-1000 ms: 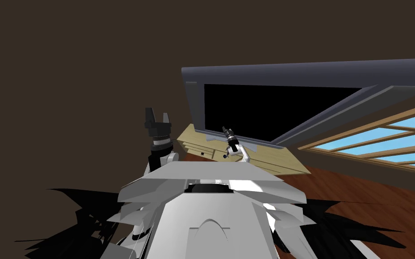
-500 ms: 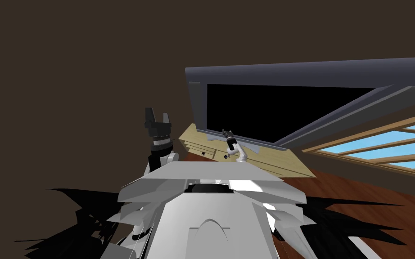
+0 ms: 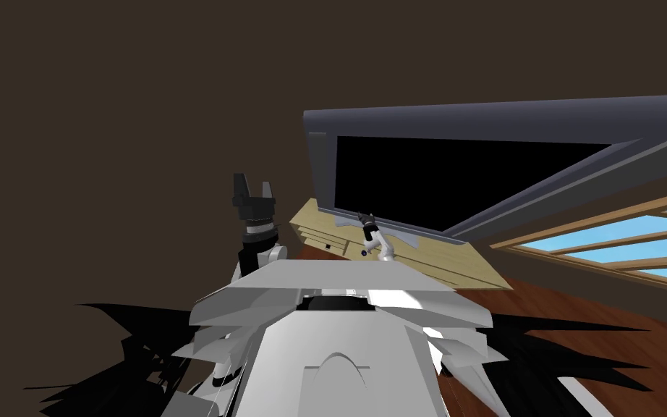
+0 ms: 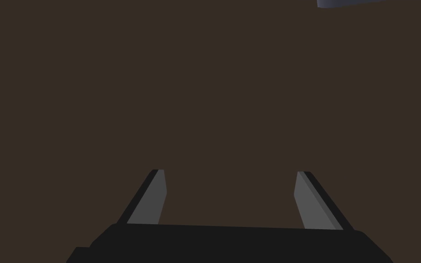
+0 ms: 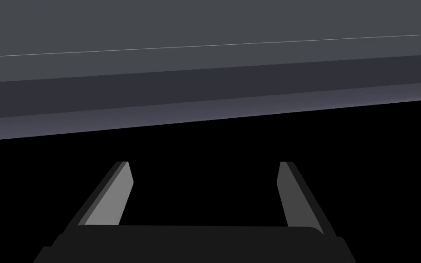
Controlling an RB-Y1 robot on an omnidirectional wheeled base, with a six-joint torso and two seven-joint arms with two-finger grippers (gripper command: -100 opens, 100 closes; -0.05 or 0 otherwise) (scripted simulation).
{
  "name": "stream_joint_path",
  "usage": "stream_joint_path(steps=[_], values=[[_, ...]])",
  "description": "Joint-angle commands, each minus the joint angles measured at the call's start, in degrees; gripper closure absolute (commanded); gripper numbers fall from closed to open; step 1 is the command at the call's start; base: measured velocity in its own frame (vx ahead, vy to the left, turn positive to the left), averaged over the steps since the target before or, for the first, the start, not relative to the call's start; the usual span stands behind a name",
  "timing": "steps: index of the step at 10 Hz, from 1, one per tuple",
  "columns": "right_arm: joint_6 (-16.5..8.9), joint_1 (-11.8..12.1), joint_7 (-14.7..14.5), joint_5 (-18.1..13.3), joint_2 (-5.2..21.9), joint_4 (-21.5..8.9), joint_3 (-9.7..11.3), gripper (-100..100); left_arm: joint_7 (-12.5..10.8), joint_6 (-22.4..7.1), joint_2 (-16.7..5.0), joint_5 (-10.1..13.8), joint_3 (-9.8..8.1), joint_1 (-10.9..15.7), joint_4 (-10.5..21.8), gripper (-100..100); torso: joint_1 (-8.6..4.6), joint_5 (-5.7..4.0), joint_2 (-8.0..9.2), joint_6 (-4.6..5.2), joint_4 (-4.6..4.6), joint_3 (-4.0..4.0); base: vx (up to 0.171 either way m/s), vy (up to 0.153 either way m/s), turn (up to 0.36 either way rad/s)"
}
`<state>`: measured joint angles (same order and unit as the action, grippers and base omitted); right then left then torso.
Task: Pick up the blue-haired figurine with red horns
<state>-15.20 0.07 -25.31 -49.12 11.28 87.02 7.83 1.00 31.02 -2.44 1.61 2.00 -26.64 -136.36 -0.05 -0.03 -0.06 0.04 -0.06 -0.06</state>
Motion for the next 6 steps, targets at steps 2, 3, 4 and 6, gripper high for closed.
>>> stream_joint_path(steps=[2,3,4,6], values=[[-3.84,-1.86,-1.02,-4.78,-0.66,-4.71,0.37,-100,0.00,0.00,0.00,0.00,0.00,0.00,0.00,0,-0.01,0.00,-0.02,-0.01,-0.01,-0.01,-0.021,0.011,0.067],[-4.39,-1.86,-1.02,-5.12,-0.66,-5.66,0.37,-100,0.00,0.00,0.00,0.00,0.00,0.00,0.00,0,-0.01,0.00,-0.02,-0.01,0.00,-0.02,-0.015,0.010,0.032],[-6.32,-2.57,-1.35,-7.04,-0.70,-7.96,0.65,-100,0.00,0.00,0.00,0.00,0.00,0.00,0.00,0,-0.02,0.00,-0.04,0.00,-0.01,-0.02,-0.017,0.015,0.048],[-8.14,-3.20,-1.62,-8.84,-0.76,-10.20,0.91,-100,0.00,0.00,0.00,0.00,0.00,0.00,0.00,0,-0.02,0.00,-0.04,0.01,-0.01,-0.02,-0.017,0.008,0.039]])
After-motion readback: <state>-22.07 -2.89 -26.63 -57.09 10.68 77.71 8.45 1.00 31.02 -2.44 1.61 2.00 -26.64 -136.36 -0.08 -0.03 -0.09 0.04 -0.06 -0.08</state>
